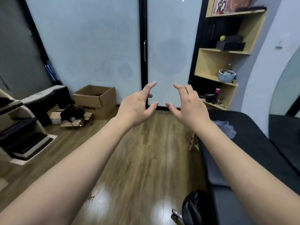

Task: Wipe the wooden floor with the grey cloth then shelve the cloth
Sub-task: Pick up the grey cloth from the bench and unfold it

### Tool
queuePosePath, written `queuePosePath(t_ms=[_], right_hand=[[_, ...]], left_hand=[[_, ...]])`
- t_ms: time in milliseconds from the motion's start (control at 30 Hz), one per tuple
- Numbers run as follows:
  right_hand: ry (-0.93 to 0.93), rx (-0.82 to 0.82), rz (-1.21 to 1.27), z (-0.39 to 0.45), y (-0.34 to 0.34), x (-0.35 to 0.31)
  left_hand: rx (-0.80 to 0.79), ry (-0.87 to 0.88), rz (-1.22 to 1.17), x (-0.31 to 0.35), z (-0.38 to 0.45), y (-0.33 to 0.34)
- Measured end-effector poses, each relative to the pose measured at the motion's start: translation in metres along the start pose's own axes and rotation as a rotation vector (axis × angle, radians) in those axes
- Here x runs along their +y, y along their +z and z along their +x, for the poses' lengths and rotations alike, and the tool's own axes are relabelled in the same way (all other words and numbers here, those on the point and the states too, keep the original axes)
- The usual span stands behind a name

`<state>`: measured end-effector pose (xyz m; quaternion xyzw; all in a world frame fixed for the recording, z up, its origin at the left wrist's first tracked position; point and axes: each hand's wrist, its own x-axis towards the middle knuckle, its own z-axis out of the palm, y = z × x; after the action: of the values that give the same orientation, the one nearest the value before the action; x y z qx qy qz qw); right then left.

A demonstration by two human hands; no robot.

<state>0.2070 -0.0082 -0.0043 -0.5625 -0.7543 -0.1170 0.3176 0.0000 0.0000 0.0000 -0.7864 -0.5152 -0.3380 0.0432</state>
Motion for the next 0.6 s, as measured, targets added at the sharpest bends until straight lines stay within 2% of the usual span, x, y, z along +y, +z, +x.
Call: queuePosePath(t_ms=[333, 600], right_hand=[[0.148, -0.074, -0.016, 0.008, 0.081, 0.075], [0.325, -0.112, -0.022, 0.070, 0.175, 0.139]], left_hand=[[-0.145, 0.031, -0.098, -0.043, 0.042, 0.123], [-0.304, 0.008, -0.215, -0.106, 0.129, 0.226]])
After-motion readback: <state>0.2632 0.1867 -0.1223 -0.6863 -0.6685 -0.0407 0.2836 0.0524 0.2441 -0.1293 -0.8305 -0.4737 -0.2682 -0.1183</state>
